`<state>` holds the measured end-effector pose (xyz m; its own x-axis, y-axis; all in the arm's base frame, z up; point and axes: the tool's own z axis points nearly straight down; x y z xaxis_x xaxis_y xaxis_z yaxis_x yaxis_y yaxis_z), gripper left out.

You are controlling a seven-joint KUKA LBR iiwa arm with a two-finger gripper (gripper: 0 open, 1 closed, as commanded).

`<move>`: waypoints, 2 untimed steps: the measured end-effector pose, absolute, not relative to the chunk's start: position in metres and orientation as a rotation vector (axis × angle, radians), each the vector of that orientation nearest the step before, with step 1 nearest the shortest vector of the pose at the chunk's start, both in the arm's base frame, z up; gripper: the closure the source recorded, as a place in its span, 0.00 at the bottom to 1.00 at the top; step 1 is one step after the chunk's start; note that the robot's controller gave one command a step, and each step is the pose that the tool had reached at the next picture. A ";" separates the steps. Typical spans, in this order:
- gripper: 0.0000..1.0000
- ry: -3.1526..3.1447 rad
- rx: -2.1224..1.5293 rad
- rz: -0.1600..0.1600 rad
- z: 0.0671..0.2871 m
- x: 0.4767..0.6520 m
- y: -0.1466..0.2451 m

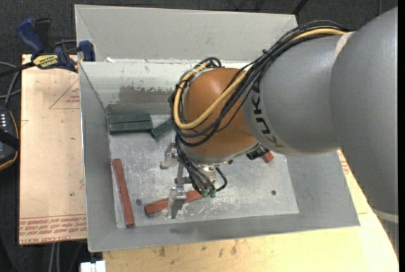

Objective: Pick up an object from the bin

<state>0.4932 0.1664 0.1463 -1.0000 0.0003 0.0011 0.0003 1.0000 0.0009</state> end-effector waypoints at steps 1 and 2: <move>0.00 -3.140 -0.001 -0.001 0.146 0.493 0.166; 1.00 -3.138 0.310 -0.007 0.077 0.508 0.163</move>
Offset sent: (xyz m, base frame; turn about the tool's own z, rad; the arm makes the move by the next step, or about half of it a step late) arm 0.0101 -0.0056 -0.0763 -0.1986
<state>0.5078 0.1632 0.0766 -0.9806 -0.1954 -0.0116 -0.1955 0.9807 0.0035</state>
